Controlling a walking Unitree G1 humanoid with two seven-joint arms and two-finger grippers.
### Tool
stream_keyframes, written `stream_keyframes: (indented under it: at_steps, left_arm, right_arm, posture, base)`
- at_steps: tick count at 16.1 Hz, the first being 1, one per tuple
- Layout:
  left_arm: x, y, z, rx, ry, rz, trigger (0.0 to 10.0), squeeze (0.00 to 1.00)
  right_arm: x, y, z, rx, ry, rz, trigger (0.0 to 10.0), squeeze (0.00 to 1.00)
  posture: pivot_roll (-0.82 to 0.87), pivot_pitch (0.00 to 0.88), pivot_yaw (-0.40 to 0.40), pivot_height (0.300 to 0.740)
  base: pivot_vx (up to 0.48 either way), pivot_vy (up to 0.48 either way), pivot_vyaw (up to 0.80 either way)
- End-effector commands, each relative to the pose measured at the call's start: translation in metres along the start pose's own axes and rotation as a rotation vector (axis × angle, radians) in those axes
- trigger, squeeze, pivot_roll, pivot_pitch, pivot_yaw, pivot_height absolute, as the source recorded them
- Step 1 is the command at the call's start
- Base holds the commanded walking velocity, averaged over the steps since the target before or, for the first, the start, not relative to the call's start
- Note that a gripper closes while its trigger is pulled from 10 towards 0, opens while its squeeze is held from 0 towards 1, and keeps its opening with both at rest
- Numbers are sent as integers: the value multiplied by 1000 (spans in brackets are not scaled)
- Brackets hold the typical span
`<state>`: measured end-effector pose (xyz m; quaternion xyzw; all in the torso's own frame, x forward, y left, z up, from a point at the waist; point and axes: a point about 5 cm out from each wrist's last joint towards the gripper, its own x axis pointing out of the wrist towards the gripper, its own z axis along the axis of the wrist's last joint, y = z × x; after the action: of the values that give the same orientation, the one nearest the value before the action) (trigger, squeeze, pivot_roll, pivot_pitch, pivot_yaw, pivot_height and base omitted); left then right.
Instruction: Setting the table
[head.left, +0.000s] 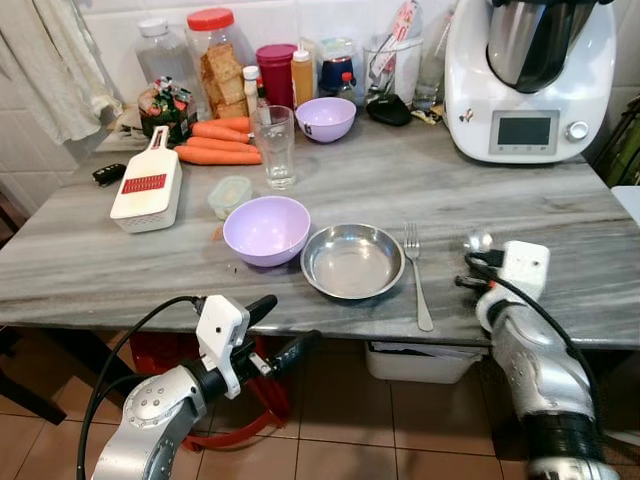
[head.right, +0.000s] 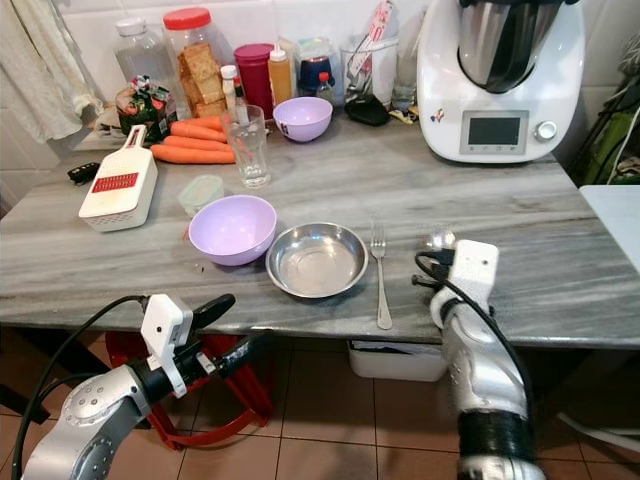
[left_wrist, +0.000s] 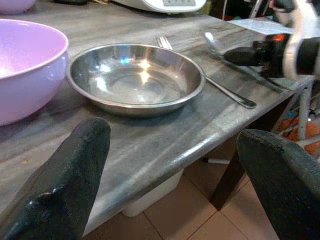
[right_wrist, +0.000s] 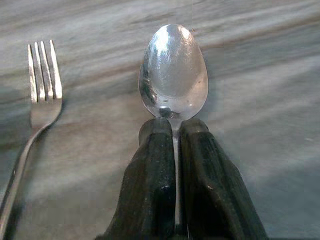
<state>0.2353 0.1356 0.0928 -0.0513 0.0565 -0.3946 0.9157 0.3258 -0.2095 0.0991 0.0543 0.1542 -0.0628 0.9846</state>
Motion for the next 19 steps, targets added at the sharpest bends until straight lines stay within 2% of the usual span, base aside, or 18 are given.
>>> stream_keyframes:
  at_steps: [1, 6, 12, 18, 19]
  left_arm:
    - [-1, -1, 5, 2, -6, -31, 10000, 0]
    - [4, -4, 8, 0, -19, -70, 10000, 0]
    - [7, -8, 11, -6, -25, -69, 10000, 0]
    - [8, -10, 13, -1, -25, -78, 10000, 0]
    - [8, -10, 13, -1, -21, -81, 10000, 0]
  right_arm:
    - [5, 10, 5, -3, -15, 40, 10000, 0]
    - [15, 24, 15, -12, -27, 84, 10000, 0]
    - [19, 29, 3, -53, 31, 126, 10000, 0]
    - [15, 38, -10, -69, 60, 159, 10000, 0]
    - [14, 35, -14, -64, 69, 149, 10000, 67]
  posture:
    - [-13, 46, 88, 740]
    - [-16, 42, 82, 740]
    - [-11, 37, 71, 740]
    - [-15, 36, 76, 740]
    - [-16, 36, 78, 740]
  base:
    - [0, 0, 0]
    - [0, 0, 0]
    - [0, 0, 0]
    - [0, 0, 0]
    - [0, 0, 0]
